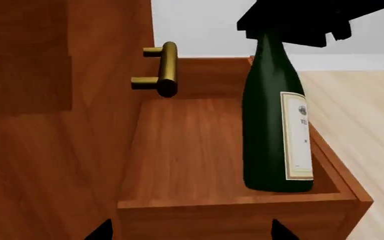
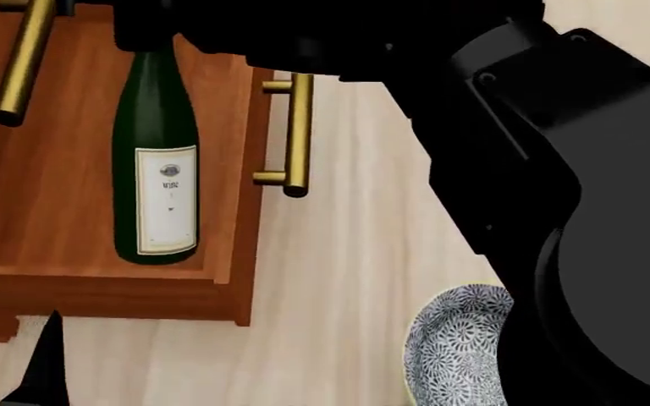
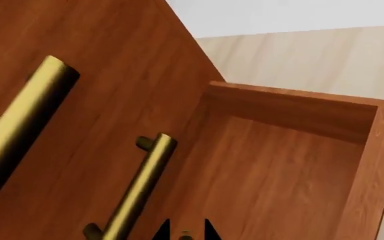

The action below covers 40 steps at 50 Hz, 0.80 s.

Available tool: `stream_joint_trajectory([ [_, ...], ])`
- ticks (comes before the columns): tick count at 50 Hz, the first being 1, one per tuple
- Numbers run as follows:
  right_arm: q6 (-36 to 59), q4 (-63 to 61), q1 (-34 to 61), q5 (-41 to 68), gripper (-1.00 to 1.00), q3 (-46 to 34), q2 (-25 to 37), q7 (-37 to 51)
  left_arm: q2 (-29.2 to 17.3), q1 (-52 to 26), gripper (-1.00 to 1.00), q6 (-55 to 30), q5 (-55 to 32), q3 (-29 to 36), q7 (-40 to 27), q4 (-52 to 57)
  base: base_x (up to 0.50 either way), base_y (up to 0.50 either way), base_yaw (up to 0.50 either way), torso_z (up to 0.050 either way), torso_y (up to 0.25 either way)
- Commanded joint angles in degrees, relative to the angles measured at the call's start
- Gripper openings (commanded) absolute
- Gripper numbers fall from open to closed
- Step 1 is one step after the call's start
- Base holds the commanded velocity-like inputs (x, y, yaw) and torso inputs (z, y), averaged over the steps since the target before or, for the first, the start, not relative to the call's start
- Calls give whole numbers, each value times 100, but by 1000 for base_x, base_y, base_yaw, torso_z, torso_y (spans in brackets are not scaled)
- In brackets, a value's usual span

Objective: Put the wine bottle in the bottom drawer of the cabinet.

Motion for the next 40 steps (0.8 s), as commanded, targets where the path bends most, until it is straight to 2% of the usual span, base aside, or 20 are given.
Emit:
stream_joint_trajectory([
  [1, 28, -131, -57, -65, -100, -23, -20, -50, 8, -13, 100, -21, 92, 55, -13, -9, 0, 0, 0, 0, -193],
  [15, 45, -133, -128, -180, -100, -19, -20, 6, -1, 71, 100, 104, 62, 11, 7, -69, 0, 0, 0, 0, -190],
  [40, 49, -70, -153, -161, -100, -26, -20, 62, 36, 208, 100, 353, 62, -32, 99, -255, 0, 0, 0, 0, -2],
])
